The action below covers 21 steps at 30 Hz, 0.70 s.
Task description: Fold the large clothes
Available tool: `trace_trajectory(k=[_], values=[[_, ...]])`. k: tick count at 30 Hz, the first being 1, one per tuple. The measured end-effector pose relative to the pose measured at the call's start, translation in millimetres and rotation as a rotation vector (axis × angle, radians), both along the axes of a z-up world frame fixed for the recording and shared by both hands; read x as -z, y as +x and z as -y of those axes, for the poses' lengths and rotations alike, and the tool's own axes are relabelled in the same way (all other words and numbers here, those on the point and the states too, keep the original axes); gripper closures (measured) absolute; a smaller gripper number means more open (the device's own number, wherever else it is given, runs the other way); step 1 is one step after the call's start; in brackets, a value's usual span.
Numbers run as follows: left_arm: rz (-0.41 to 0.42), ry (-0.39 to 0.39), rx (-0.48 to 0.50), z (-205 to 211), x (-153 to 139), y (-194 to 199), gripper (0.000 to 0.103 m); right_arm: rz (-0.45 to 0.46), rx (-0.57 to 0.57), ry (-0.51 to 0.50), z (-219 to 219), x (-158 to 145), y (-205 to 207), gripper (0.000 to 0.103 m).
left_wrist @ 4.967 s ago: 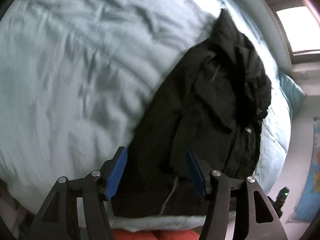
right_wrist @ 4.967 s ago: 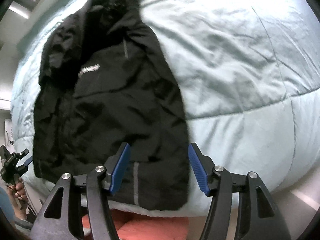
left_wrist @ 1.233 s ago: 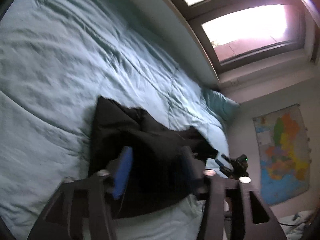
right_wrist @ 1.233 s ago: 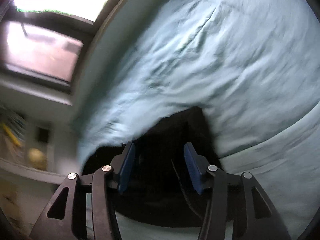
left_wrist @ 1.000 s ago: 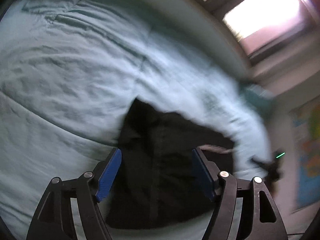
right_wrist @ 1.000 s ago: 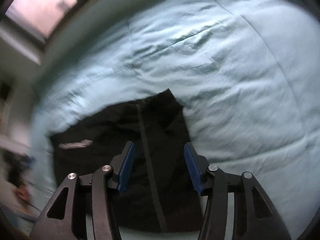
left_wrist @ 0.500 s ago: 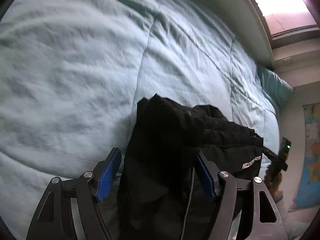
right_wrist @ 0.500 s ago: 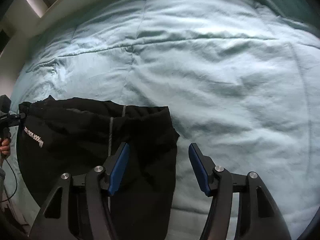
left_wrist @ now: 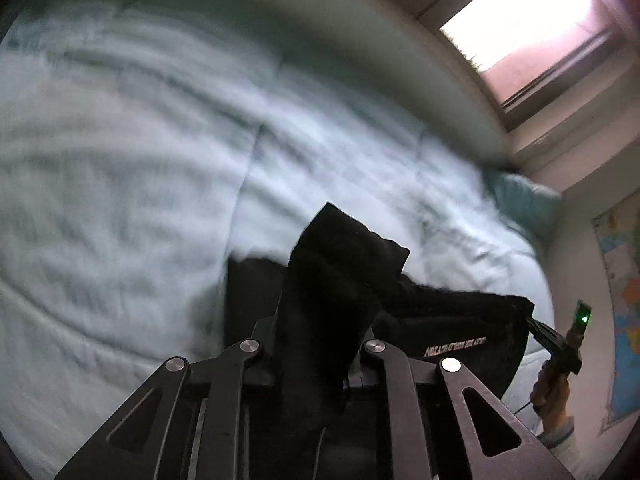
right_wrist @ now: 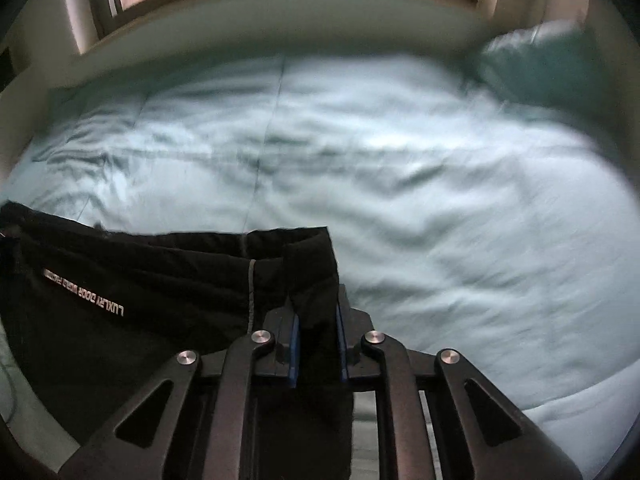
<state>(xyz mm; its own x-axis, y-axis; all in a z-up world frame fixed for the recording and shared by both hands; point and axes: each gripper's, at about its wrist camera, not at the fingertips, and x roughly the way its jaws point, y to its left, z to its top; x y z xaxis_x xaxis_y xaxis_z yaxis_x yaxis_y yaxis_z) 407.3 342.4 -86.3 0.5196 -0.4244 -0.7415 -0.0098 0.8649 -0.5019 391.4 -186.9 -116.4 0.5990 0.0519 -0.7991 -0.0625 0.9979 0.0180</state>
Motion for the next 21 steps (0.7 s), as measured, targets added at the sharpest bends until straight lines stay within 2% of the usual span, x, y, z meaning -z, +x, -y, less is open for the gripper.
trace_trajectory(k=[3,5,7,9,11,14,16,18,20,21], values=[[0.066,0.037,0.014,12,-26,30,0.084,0.048,0.049,-0.019,2,-22,21,0.090],[0.035,0.072,0.010,15,-14,52,0.084,0.046,0.091,-0.034,6,-17,42,0.090],[-0.067,0.119,-0.010,14,27,78,0.084,-0.020,0.115,-0.024,5,9,71,0.090],[-0.168,0.152,-0.025,14,69,90,0.083,-0.131,0.125,-0.017,3,51,97,0.090],[-0.242,0.139,-0.043,12,109,92,0.079,-0.230,0.126,-0.014,0,95,110,0.090],[-0.231,0.123,-0.058,10,127,91,0.076,-0.310,0.121,0.001,-7,129,114,0.090],[-0.247,0.101,-0.052,7,124,95,0.074,-0.303,0.111,-0.037,-12,129,114,0.087],[-0.248,0.046,-0.060,-6,115,98,0.071,-0.320,0.114,-0.035,-9,127,115,0.079],[-0.208,0.019,-0.125,-25,96,93,0.067,-0.330,0.141,-0.019,1,122,115,0.052],[-0.179,0.033,-0.160,-31,84,89,0.061,-0.309,0.164,0.013,12,115,111,0.049]])
